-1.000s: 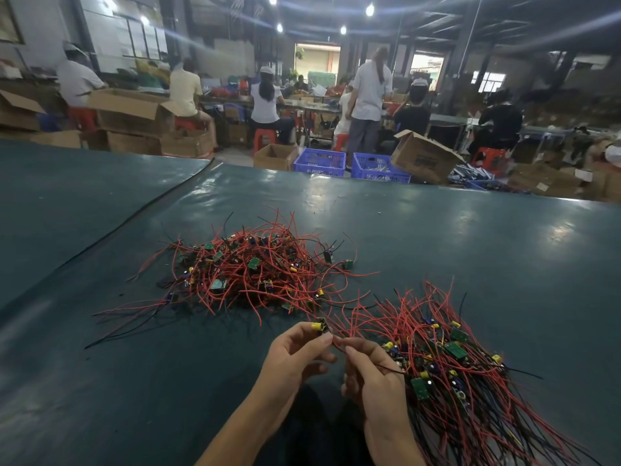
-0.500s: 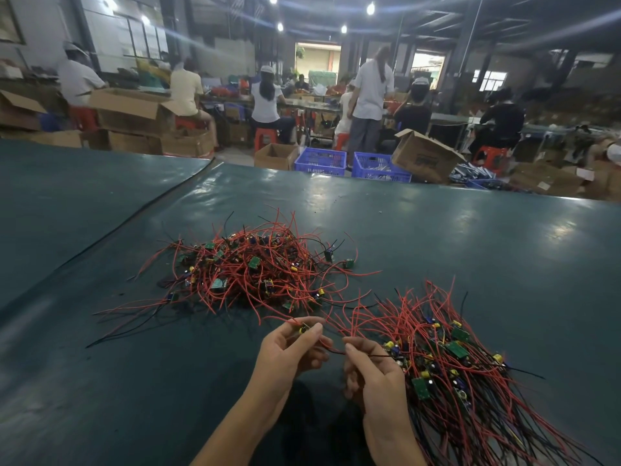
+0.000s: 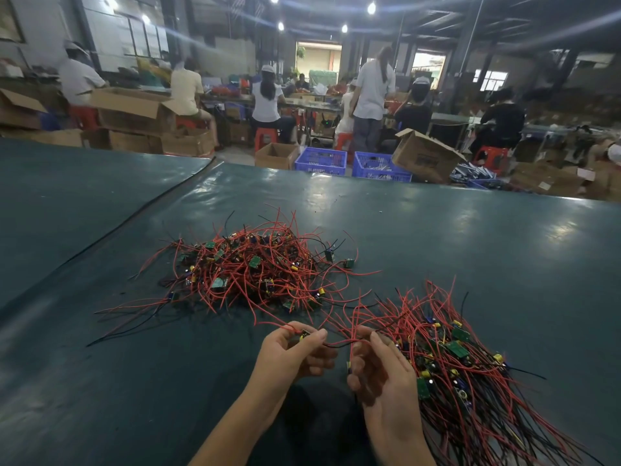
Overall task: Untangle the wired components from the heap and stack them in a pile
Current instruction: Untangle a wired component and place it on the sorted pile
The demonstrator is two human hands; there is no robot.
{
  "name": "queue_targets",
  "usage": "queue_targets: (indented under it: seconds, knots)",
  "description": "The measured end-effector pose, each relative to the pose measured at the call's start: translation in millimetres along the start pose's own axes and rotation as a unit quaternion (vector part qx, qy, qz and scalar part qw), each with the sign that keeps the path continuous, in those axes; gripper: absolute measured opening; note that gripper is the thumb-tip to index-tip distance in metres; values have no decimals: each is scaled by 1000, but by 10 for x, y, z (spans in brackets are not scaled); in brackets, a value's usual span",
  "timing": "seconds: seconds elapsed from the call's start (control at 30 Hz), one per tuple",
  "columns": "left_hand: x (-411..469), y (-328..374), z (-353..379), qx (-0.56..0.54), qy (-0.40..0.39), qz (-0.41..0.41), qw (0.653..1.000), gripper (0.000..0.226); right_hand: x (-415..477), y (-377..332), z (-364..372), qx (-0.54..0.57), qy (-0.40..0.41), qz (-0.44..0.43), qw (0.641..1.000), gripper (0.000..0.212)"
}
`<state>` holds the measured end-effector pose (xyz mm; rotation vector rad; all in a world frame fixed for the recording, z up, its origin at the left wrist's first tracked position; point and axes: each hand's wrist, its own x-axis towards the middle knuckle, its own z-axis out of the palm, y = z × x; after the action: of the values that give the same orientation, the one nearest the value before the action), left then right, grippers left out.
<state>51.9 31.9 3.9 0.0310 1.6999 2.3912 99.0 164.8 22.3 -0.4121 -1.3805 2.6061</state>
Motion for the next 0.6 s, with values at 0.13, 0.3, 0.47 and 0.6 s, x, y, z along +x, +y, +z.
queue_targets:
  seconds: [0.13, 0.3, 0.47, 0.6]
  knots:
    - [17, -25, -42, 13, 0, 18, 1000, 17, 2, 6, -6, 12, -13, 2, 1000, 23]
    - [18, -16, -32, 0, 2, 20, 1000, 21, -2, 10, -17, 19, -21, 5, 1000, 27]
    - [9, -4, -4, -33, 28, 10, 999, 26, -10, 3, -60, 78, -85, 22, 993, 39]
    - [21, 19, -11, -75, 60, 6, 995, 19, -16, 41, -23, 31, -98, -11, 995, 47]
